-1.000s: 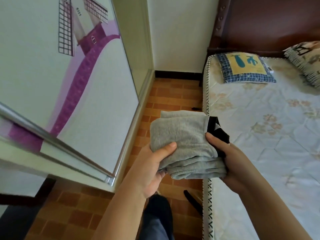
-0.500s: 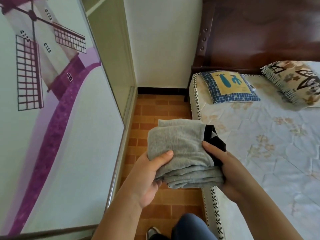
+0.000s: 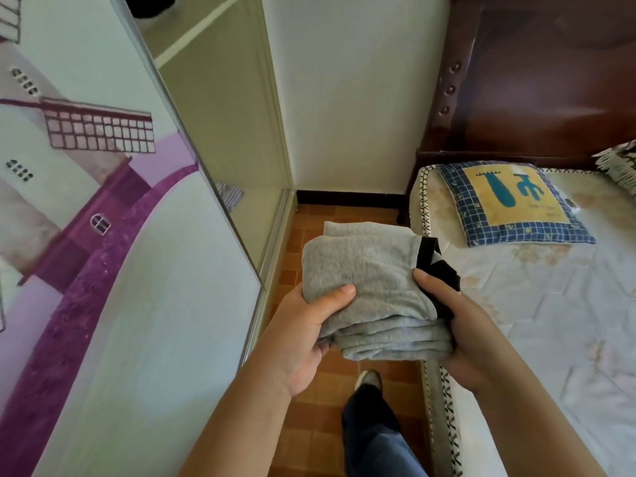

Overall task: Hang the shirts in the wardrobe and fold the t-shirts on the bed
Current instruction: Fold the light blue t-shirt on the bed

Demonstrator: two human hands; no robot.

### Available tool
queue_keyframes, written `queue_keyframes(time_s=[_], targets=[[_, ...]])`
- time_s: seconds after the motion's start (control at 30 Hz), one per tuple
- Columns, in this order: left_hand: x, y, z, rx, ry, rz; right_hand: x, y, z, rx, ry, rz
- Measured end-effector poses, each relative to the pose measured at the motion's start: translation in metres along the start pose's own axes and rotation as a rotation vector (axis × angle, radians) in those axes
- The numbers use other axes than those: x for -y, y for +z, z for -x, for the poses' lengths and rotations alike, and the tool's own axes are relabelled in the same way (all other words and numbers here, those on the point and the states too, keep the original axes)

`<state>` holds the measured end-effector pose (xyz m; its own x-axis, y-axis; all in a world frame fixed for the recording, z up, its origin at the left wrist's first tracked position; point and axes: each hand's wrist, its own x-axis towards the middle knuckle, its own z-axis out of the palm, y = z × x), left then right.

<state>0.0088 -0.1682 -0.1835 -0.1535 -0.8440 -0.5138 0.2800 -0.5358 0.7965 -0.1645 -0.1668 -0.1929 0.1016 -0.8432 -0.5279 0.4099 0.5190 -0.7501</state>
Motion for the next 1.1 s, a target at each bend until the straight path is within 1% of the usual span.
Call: queue_keyframes(time_s=[0.1,0.2,0.27,0.33,0.43,0.53,0.67,0.73,0.87,0.97,1.1], targets=[[-0.032,0.033,-0.05,-0.019,-0.009,-0.001,0.048,-0.018,-0.04,0.034,0.005,0.005],[-0.065,0.065,-0.089,0.003,0.008,-0.015,0.096,-0.036,-0.073,0.173,-0.018,-0.002],[-0.083,0.084,-0.112,0.0,0.033,-0.034,0.126,-0.044,-0.093,0.216,-0.043,0.016],[-0.094,0.098,-0.132,-0.015,0.042,-0.02,0.147,-0.052,-0.109,0.212,-0.056,0.036],[-0.103,0.112,-0.154,-0.004,0.018,-0.01,0.165,-0.06,-0.124,0.16,-0.048,0.022],[-0.109,0.121,-0.172,0.014,0.0,-0.062,0.174,-0.067,-0.139,0.11,-0.021,-0.001],[-0.116,0.125,-0.199,0.001,-0.04,-0.069,0.182,-0.07,-0.163,0.032,0.016,-0.012],[-0.122,0.122,-0.213,0.016,-0.047,-0.065,0.186,-0.067,-0.176,0.022,0.018,-0.026],[-0.143,0.114,-0.245,0.034,-0.045,-0.048,0.201,-0.053,-0.207,0.011,0.019,-0.048],[-0.165,0.101,-0.277,0.04,-0.041,-0.038,0.219,-0.035,-0.238,0.036,-0.001,-0.062],[-0.208,0.077,-0.33,0.033,-0.022,-0.014,0.251,0.005,-0.294,0.065,-0.008,0.046]])
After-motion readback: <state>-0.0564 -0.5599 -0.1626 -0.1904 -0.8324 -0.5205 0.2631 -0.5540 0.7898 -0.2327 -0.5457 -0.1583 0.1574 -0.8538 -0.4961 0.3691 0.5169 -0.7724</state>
